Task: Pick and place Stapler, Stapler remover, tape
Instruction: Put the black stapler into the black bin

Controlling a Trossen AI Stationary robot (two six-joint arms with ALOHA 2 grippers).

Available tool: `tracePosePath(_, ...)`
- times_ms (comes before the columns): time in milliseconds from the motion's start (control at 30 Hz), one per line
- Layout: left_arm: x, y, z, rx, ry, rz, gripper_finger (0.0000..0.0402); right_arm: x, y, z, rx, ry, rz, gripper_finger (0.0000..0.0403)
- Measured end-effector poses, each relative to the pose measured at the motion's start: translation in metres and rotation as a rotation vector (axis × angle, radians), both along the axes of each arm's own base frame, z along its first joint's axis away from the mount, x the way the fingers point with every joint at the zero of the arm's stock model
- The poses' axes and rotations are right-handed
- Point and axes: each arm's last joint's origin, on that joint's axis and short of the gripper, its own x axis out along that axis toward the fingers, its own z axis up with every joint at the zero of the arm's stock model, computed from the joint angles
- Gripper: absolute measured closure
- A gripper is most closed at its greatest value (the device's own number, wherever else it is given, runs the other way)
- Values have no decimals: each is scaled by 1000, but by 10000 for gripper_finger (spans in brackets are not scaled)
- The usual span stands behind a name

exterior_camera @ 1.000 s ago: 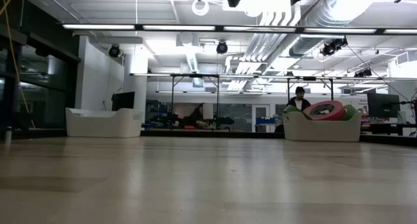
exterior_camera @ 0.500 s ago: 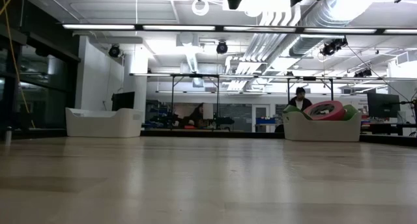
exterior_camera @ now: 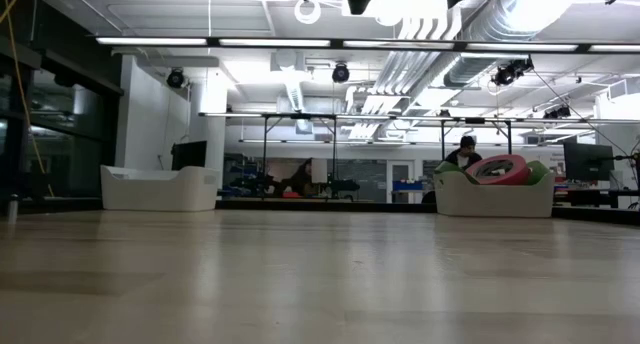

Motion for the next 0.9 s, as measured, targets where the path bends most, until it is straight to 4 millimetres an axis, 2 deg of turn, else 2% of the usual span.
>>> tracePosePath(333, 1, -1, 1, 3, -8, -46, 155, 13, 4, -14, 14, 32, 18, 288)
tracePosePath(667, 0, -1, 1, -3, -11, -47, 161, 14, 4, -14, 27, 20, 21, 288)
tracePosePath(767, 0, -1, 1, -10, -14, -47, 186, 14, 5, -14, 28, 21, 24, 288)
tracePosePath(900, 0, -1, 1, -13, -15, -45, 250, 14, 5, -14, 31, 24, 33, 288)
